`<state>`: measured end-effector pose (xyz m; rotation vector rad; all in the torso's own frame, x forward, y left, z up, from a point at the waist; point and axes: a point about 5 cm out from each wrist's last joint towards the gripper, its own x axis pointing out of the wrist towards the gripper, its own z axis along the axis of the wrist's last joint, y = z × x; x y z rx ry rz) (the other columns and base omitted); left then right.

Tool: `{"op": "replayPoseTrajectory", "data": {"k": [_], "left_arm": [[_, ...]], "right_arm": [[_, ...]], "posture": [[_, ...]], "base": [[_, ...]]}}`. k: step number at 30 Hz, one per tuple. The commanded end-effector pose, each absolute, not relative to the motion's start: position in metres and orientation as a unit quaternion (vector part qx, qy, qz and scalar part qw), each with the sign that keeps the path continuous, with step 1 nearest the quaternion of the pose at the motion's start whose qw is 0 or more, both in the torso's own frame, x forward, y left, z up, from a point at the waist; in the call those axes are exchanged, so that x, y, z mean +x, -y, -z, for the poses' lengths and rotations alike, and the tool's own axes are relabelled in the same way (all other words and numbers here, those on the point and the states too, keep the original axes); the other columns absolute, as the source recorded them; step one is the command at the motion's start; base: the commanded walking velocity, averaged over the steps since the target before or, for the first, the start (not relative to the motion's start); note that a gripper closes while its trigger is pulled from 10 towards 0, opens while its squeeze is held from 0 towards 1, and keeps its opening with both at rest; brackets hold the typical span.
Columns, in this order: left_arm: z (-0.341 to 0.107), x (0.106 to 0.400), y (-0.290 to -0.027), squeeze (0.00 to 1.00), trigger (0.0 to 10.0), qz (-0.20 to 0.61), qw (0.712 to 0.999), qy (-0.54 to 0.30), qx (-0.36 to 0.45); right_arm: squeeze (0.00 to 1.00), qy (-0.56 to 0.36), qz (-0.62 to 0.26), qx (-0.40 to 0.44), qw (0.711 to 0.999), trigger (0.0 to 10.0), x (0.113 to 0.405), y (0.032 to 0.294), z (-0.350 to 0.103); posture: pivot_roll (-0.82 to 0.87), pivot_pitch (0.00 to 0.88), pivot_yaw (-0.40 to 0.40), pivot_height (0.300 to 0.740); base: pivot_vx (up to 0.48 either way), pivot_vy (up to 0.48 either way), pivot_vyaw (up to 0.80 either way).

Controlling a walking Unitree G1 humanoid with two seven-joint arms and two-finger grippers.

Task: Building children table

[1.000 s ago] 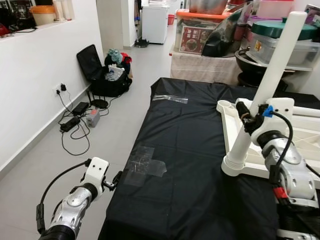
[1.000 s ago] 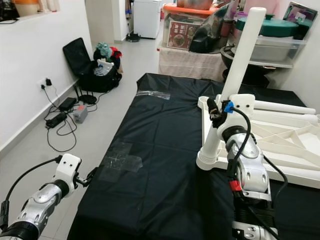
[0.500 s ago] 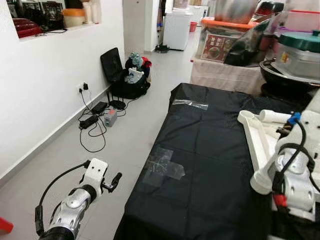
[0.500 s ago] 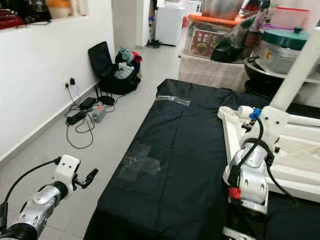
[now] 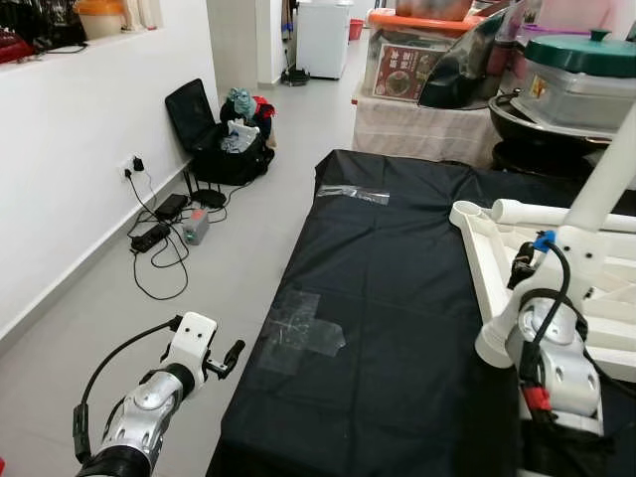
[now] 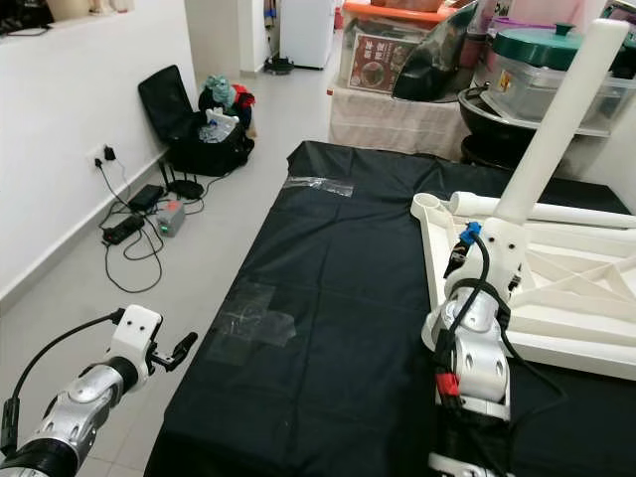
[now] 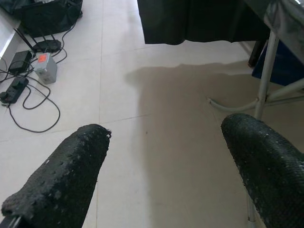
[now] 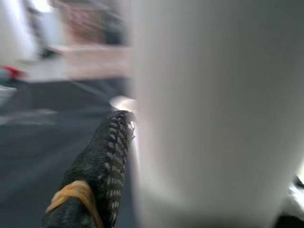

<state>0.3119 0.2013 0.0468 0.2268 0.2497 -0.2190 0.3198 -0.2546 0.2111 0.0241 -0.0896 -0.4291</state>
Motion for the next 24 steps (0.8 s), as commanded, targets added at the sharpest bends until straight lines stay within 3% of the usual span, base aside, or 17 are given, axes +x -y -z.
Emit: {"op": "replayPoseTrajectory", "data": {"k": [1, 7, 8, 9, 10, 11, 12, 13, 15, 17, 18, 20, 21, 23, 24], "left_arm": [[-0.042, 0.309, -0.201, 0.0, 10.0, 0.111, 0.978, -0.132, 0.118], [-0.044, 0.311, -0.201, 0.0, 10.0, 0.111, 0.978, -0.129, 0.119], [-0.044, 0.311, -0.202, 0.0, 10.0, 0.111, 0.978, -0.129, 0.119], [-0.044, 0.311, -0.202, 0.0, 10.0, 0.111, 0.978, -0.129, 0.119], [-0.044, 0.31, -0.202, 0.0, 10.0, 0.111, 0.978, -0.129, 0.119], [-0.044, 0.31, -0.202, 0.0, 10.0, 0.111, 0.978, -0.129, 0.119], [-0.044, 0.31, -0.201, 0.0, 10.0, 0.111, 0.978, -0.13, 0.119], [-0.044, 0.31, -0.201, 0.0, 10.0, 0.111, 0.978, -0.13, 0.119], [-0.043, 0.31, -0.201, 0.0, 10.0, 0.112, 0.978, -0.13, 0.119], [-0.043, 0.31, -0.201, 0.0, 10.0, 0.112, 0.978, -0.13, 0.119], [-0.043, 0.309, -0.201, 0.0, 10.0, 0.112, 0.978, -0.13, 0.119], [-0.043, 0.309, -0.201, 0.0, 10.0, 0.112, 0.978, -0.13, 0.119], [-0.043, 0.309, -0.201, 0.0, 10.0, 0.112, 0.978, -0.131, 0.12], [-0.043, 0.309, -0.201, 0.0, 10.0, 0.112, 0.978, -0.131, 0.12], [-0.043, 0.309, -0.202, 0.0, 10.0, 0.111, 0.978, -0.131, 0.12]], "right_arm": [[0.0, 0.068, 0.156, 0.019, 0.985, 10.0, 0.326, 0.25, -0.219], [0.0, 0.074, 0.069, 0.012, 0.995, 10.0, 0.33, 0.251, -0.22], [0.0, 0.073, 0.064, 0.01, 0.995, 8.5, 0.33, 0.252, -0.219], [0.0, 0.073, 0.064, 0.01, 0.995, 8.5, 0.33, 0.252, -0.219], [0.0, 0.069, 0.061, 0.013, 0.996, 2.9, 0.331, 0.253, -0.218], [0.0, 0.069, 0.061, 0.013, 0.996, 2.9, 0.331, 0.253, -0.218], [0.0, 0.063, 0.07, 0.011, 0.995, 0.0, 0.33, 0.255, -0.215], [0.0, 0.063, 0.07, 0.011, 0.995, 0.0, 0.33, 0.255, -0.215], [0.0, 0.016, 0.171, -0.012, 0.985, 0.0, 0.328, 0.277, -0.201], [0.0, 0.016, 0.171, -0.012, 0.985, 0.0, 0.328, 0.277, -0.201], [0.0, -0.009, 0.247, -0.02, 0.969, 0.0, 0.324, 0.294, -0.194], [0.0, -0.009, 0.247, -0.02, 0.969, 0.0, 0.324, 0.294, -0.194], [0.0, -0.041, 0.344, 0.021, 0.938, 0.0, 0.314, 0.312, -0.185], [0.0, -0.041, 0.344, 0.021, 0.938, 0.0, 0.314, 0.312, -0.185], [0.0, -0.048, 0.399, 0.027, 0.915, 0.0, 0.304, 0.315, -0.183]], "posture": [[0.04, 0.0, -0.062, 0.74], [0.05, 0.0, -0.066, 0.74], [0.04, 0.0, -0.064, 0.74], [0.04, 0.0, -0.064, 0.74], [0.04, 0.0, -0.064, 0.74], [0.04, 0.0, -0.064, 0.74], [0.04, 0.0, -0.063, 0.74], [0.04, 0.0, -0.063, 0.74], [0.05, 0.0, -0.064, 0.74], [0.05, 0.0, -0.064, 0.74], [0.05, 0.0, -0.064, 0.74], [0.05, 0.0, -0.064, 0.74], [0.05, 0.0, -0.064, 0.74], [0.05, 0.0, -0.064, 0.74], [0.04, 0.0, -0.061, 0.74]], "base": [[0.0, 0.0, 0.0], [0.0, 0.0, 0.0], [0.0, 0.0, 0.0], [0.0, 0.0, 0.0], [0.0, 0.0, 0.0], [0.0, 0.0, 0.0], [0.0, 0.0, 0.0], [0.0, 0.0, 0.0], [0.0, 0.0, 0.0], [0.0, 0.0, 0.0], [0.0, 0.0, 0.0], [0.0, 0.0, 0.0], [0.0, 0.0, 0.0], [0.0, 0.0, 0.0], [0.0, 0.0, 0.0]]}}
